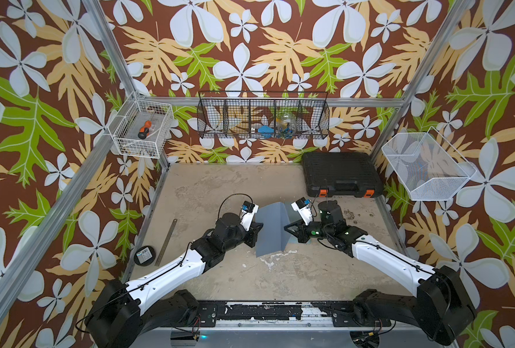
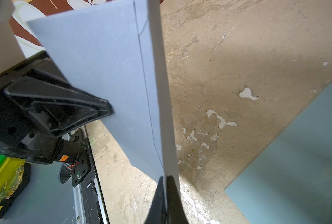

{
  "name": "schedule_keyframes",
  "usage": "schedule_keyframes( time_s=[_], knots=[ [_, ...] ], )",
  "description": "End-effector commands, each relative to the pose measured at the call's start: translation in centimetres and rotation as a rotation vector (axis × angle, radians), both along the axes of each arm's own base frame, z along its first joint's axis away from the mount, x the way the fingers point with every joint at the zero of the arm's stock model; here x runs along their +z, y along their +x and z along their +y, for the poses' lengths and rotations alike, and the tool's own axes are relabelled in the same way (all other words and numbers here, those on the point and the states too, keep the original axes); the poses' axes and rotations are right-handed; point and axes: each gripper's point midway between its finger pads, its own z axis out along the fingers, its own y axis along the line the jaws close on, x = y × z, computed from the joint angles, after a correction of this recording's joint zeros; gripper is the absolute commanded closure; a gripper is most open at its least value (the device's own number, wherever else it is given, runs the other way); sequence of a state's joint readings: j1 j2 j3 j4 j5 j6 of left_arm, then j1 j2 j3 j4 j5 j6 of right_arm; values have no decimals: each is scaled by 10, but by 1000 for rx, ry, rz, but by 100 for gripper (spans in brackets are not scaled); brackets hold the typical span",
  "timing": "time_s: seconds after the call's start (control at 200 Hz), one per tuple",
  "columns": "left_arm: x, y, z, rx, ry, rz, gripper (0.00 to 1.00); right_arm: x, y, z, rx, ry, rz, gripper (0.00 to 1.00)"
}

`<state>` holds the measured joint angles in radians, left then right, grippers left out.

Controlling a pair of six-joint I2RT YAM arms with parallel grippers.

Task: Open the envelope
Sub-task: Open the envelope flap on the envelope, then place the envelope at the center of the board.

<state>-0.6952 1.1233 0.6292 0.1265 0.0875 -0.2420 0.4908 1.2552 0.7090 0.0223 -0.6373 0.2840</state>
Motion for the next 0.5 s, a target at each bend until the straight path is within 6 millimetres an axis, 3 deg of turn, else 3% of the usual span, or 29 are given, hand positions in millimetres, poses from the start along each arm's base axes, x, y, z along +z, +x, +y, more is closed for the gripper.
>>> schedule_keyframes(
  time_s=[0.0, 0.18, 0.315, 0.496],
  knots=[
    [-7, 13, 16, 116, 21, 38, 66, 0, 0, 4, 10, 19, 21, 100],
    [-10, 27, 44, 296, 70, 57, 43, -33, 7, 5, -49, -6, 169, 100],
    [0, 28, 60, 379, 67, 49, 40, -52, 11, 12, -69, 11, 289, 100],
    [20, 18, 50, 298, -16, 8, 39, -70, 16, 22, -90, 67, 394, 100]
  ],
)
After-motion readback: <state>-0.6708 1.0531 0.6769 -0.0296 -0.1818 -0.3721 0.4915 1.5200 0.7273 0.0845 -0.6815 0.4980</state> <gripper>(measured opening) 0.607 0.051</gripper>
